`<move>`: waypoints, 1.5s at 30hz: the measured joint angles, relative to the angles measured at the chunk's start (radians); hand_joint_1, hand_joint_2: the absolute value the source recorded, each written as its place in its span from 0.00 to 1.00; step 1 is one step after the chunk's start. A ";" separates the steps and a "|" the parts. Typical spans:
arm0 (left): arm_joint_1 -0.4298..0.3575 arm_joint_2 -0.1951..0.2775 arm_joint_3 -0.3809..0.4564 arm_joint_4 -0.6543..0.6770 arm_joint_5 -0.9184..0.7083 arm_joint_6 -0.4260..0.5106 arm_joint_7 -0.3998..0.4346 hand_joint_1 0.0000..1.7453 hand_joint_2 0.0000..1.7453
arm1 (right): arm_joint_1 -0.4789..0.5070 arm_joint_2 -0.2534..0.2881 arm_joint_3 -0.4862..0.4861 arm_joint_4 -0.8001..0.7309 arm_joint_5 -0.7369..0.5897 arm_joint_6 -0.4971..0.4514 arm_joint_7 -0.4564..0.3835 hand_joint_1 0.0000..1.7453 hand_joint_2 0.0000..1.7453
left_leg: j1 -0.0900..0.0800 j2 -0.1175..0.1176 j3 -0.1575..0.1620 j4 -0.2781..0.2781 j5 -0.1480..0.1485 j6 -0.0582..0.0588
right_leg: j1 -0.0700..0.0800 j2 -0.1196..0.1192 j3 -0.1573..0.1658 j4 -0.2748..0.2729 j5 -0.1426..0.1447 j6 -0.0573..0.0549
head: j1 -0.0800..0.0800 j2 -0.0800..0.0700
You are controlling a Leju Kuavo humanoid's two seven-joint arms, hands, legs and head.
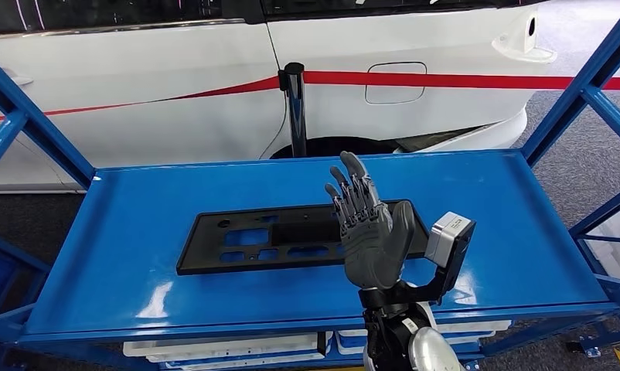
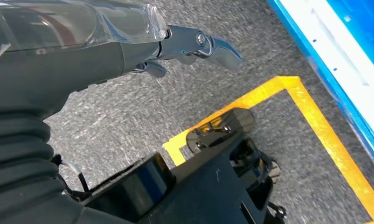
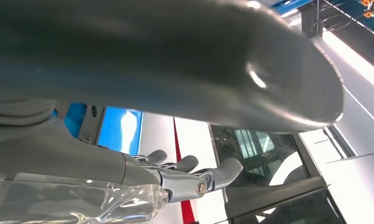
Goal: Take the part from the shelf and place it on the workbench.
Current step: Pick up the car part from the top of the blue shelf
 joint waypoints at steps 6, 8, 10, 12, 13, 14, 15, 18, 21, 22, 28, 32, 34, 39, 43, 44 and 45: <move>0.001 0.000 0.001 0.000 -0.005 0.004 0.032 0.00 0.50 | 0.001 0.000 0.000 0.000 0.000 0.012 0.003 0.00 0.00 | 0.000 0.000 0.000 0.000 0.000 0.000 | 0.000 0.000 0.000 0.000 0.000 0.000 | 0.000 0.000; 0.001 0.000 0.000 0.000 -0.017 0.005 -0.005 0.00 1.00 | 0.007 0.000 0.000 0.000 0.005 0.014 -0.001 0.00 0.00 | 0.000 0.000 0.000 0.000 0.000 0.000 | 0.000 0.000 0.000 0.000 0.000 0.000 | 0.000 0.000; 0.002 0.000 0.000 0.000 -0.030 0.014 -0.036 0.00 1.00 | 0.019 -0.001 -0.002 0.000 0.006 0.018 -0.007 0.00 0.00 | 0.000 0.000 0.000 0.000 0.000 0.000 | 0.000 0.000 0.000 0.000 0.000 0.000 | 0.000 0.000; 0.002 0.000 0.000 0.000 -0.040 0.031 -0.048 0.00 1.00 | 0.031 -0.002 -0.003 0.000 0.006 0.022 -0.014 0.00 0.00 | 0.000 0.000 0.000 0.000 0.000 0.000 | 0.000 0.000 0.000 0.000 0.000 0.000 | 0.000 0.000; 0.002 0.000 0.000 0.000 -0.043 0.039 -0.050 0.00 1.00 | 0.035 -0.002 -0.004 0.000 0.006 0.024 -0.017 0.00 0.00 | 0.000 0.000 0.000 0.000 0.000 0.000 | 0.000 0.000 0.000 0.000 0.000 0.000 | 0.000 0.000; 0.002 0.000 0.000 0.000 -0.045 0.047 -0.052 0.00 1.00 | 0.039 -0.002 -0.004 0.000 0.006 0.027 -0.021 0.00 0.00 | 0.000 0.000 0.000 0.000 0.000 0.000 | 0.000 0.000 0.000 0.000 0.000 0.000 | 0.000 0.000; 0.002 0.000 0.000 0.000 -0.045 0.052 -0.053 0.00 1.00 | 0.043 -0.002 -0.005 0.000 0.006 0.029 -0.024 0.00 0.00 | 0.000 0.000 0.000 0.000 0.000 0.000 | 0.000 0.000 0.000 0.000 0.000 0.000 | 0.000 0.000; 0.002 0.000 0.000 0.000 -0.037 0.051 -0.055 0.00 1.00 | 0.051 -0.002 -0.005 0.000 0.006 0.036 -0.030 0.00 0.00 | 0.000 0.000 0.000 0.000 0.000 0.000 | 0.000 0.000 0.000 0.000 0.000 0.000 | 0.000 0.000; 0.002 0.000 0.000 0.000 -0.025 0.037 -0.056 0.00 1.00 | 0.055 -0.002 -0.006 0.000 0.006 0.042 -0.035 0.00 0.00 | 0.000 0.000 0.000 0.000 0.000 0.000 | 0.000 0.000 0.000 0.000 0.000 0.000 | 0.000 0.000; 0.002 0.000 0.000 0.000 -0.022 0.034 -0.058 0.00 1.00 | 0.055 -0.003 -0.007 0.000 0.006 0.043 -0.035 0.00 0.00 | 0.000 0.000 0.000 0.000 0.000 0.000 | 0.000 0.000 0.000 0.000 0.000 0.000 | 0.000 0.000; 0.000 0.000 0.000 0.000 -0.020 0.026 -0.067 0.00 1.00 | 0.055 -0.010 -0.014 0.000 0.005 0.045 -0.036 0.00 0.00 | 0.000 0.000 0.000 0.000 0.000 0.000 | 0.000 0.000 0.000 0.000 0.000 0.000 | 0.000 0.000; -0.002 0.000 0.000 0.000 -0.021 0.021 -0.063 0.00 1.00 | 0.055 -0.013 -0.014 0.000 0.005 0.045 -0.037 0.00 0.00 | 0.000 0.000 0.000 0.000 0.000 0.000 | 0.000 0.000 0.000 0.000 0.000 0.000 | 0.000 0.000; -0.003 0.000 0.000 0.000 -0.021 0.021 -0.060 0.00 1.00 | 0.055 -0.014 -0.014 0.000 0.005 0.044 -0.038 0.00 0.00 | 0.000 0.000 0.000 0.000 0.000 0.000 | 0.000 0.000 0.000 0.000 0.000 0.000 | 0.000 0.000; -0.003 0.000 0.000 0.000 -0.021 0.021 -0.052 0.00 1.00 | 0.055 -0.017 -0.015 0.000 0.040 0.020 -0.032 0.00 0.00 | 0.000 0.000 0.000 0.000 0.000 0.000 | 0.000 0.000 0.000 0.000 0.000 0.000 | 0.000 0.000; -0.004 0.000 0.000 0.000 -0.021 0.019 -0.049 0.00 1.00 | 0.055 -0.019 -0.014 0.000 0.056 0.008 -0.018 0.00 0.00 | 0.000 0.000 0.000 0.000 0.000 0.000 | 0.000 0.000 0.000 0.000 0.000 0.000 | 0.000 0.000; -0.004 0.000 0.000 0.000 -0.021 0.019 -0.049 0.00 1.00 | 0.055 -0.019 -0.014 0.000 0.057 0.008 -0.017 0.00 0.00 | 0.000 0.000 0.000 0.000 0.000 0.000 | 0.000 0.000 0.000 0.000 0.000 0.000 | 0.000 0.000; -0.004 0.000 0.000 0.000 -0.021 0.019 -0.049 0.00 1.00 | 0.055 -0.019 -0.015 0.000 0.058 0.007 -0.016 0.00 0.00 | 0.000 0.000 0.000 0.000 0.000 0.000 | 0.000 0.000 0.000 0.000 0.000 0.000 | 0.000 0.000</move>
